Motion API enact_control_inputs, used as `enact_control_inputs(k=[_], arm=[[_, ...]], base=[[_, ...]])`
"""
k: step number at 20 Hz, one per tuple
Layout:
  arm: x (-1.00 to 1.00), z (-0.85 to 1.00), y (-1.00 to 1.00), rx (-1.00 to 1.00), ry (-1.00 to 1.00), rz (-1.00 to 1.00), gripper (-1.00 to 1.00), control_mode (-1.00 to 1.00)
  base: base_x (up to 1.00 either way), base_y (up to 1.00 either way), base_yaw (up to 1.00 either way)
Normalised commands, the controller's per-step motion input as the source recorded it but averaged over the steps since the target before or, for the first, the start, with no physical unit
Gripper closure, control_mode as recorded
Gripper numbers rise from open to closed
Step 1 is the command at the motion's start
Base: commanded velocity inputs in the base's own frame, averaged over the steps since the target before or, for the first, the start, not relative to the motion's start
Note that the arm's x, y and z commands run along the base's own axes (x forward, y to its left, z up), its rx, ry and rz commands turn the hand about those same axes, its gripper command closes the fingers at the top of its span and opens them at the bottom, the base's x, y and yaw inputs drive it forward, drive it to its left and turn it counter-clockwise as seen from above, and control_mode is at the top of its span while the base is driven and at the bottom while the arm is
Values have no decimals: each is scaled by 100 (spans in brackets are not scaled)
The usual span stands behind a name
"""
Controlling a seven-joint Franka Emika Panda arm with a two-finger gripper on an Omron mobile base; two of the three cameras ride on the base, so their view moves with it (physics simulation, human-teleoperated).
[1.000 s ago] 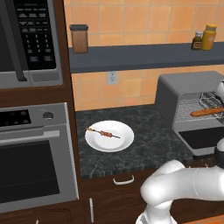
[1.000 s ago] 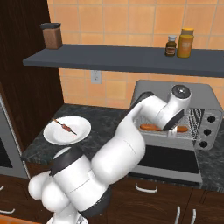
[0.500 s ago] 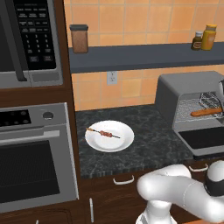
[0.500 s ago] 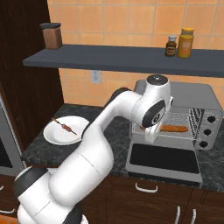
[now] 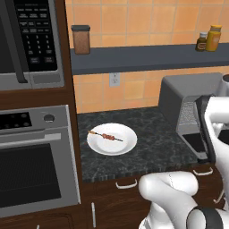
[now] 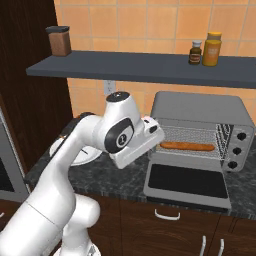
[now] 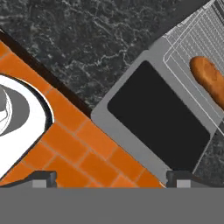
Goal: Pick up the kebab skewer and baguette bread, and place them inside the toaster oven. Close the toaster oven door and start by setting the timer.
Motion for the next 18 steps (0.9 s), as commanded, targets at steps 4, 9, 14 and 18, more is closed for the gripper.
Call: enact_control_inputs(k=[4,9,14,18], arm=[[3,0,76,16,-5,-40,-100,-100],[14,0,77,17,-1,-37,-100,-100],[48,-7,87,16,-2,-24,-100,-100],[41,-13,75,11,0,-10,-100,-100]], base=[[0,0,0],[0,0,0],[0,0,0],[0,0,0]])
